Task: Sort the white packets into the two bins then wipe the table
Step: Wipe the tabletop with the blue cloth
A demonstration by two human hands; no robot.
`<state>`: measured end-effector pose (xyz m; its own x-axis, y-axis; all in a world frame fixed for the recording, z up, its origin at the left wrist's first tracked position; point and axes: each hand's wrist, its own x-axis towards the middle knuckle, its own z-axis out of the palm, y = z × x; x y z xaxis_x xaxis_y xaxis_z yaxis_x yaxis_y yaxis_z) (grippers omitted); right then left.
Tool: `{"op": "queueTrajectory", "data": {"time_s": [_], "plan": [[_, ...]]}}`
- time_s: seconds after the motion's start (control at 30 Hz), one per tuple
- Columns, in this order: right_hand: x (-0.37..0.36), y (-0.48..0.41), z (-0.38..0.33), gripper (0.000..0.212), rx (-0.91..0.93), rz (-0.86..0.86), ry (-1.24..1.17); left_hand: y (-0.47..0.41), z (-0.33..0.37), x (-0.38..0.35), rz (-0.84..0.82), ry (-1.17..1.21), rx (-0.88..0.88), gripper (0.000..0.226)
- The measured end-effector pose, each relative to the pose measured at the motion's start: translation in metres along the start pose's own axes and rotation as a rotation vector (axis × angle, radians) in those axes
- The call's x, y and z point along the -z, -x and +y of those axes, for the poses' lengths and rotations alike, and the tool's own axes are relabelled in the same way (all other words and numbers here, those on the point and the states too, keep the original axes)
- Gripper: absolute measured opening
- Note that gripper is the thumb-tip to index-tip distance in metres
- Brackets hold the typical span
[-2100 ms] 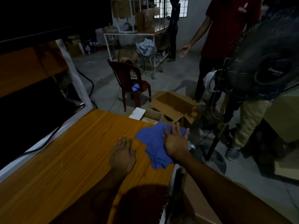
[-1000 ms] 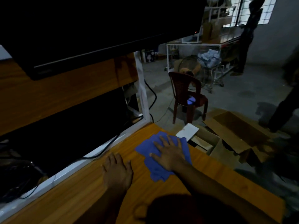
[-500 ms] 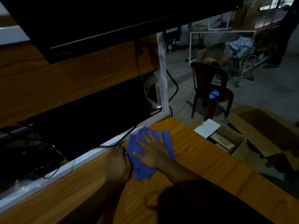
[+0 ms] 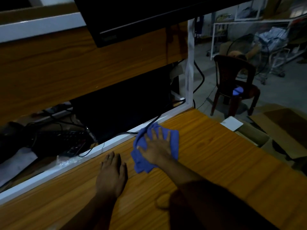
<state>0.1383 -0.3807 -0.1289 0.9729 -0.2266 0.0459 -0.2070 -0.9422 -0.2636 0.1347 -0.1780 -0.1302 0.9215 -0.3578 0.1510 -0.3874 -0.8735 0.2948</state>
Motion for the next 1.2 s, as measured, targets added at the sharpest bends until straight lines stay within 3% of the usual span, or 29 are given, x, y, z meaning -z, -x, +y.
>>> {"op": "queueTrajectory", "data": {"time_s": [0.13,0.2,0.3,0.37,0.53,0.63,0.7,0.77,0.83,0.9,0.97,1.07,1.2], "plan": [[0.018,0.03,0.032,0.088,0.283,-0.131,0.012,0.003,-0.001,0.003,0.014,0.029,0.013,0.07],[0.03,0.028,0.06,0.096,0.182,-0.082,0.042,0.004,0.001,0.004,0.018,0.034,0.016,0.069],[0.035,0.008,0.08,0.075,-0.23,0.018,0.051,0.005,0.002,0.005,0.02,0.027,0.008,0.067],[0.025,-0.009,0.065,0.073,-0.359,0.034,0.021,0.001,-0.001,0.004,0.026,0.028,0.003,0.059],[0.004,0.021,-0.011,0.068,-0.049,-0.01,-0.01,-0.003,-0.003,0.002,0.023,0.059,-0.013,0.046],[0.009,0.076,-0.011,0.088,0.105,-0.114,0.042,-0.002,-0.008,0.005,0.002,0.115,-0.017,0.056],[0.015,0.101,0.018,0.101,0.111,-0.116,0.05,0.0,-0.013,0.007,-0.002,0.125,-0.048,0.063],[0.028,0.112,0.063,0.1,-0.109,-0.047,0.051,0.001,-0.015,0.009,-0.016,0.12,-0.083,0.064],[0.042,0.12,0.097,0.082,-0.463,0.002,0.069,0.002,-0.013,0.009,-0.028,0.122,-0.152,0.062],[0.044,0.124,0.089,0.075,-0.639,0.009,0.085,-0.001,-0.013,0.007,-0.038,0.12,-0.232,0.06],[0.032,0.126,0.051,0.074,-0.561,0.012,0.045,-0.002,-0.013,0.005,-0.072,0.116,-0.282,0.063],[0.008,0.153,-0.009,0.081,-0.253,-0.032,0.034,0.003,-0.014,0.003,-0.126,0.057,-0.341,0.07],[0.019,0.221,-0.002,0.084,-0.095,-0.091,0.05,0.018,-0.019,0.003,-0.228,-0.054,-0.378,0.074]]}}
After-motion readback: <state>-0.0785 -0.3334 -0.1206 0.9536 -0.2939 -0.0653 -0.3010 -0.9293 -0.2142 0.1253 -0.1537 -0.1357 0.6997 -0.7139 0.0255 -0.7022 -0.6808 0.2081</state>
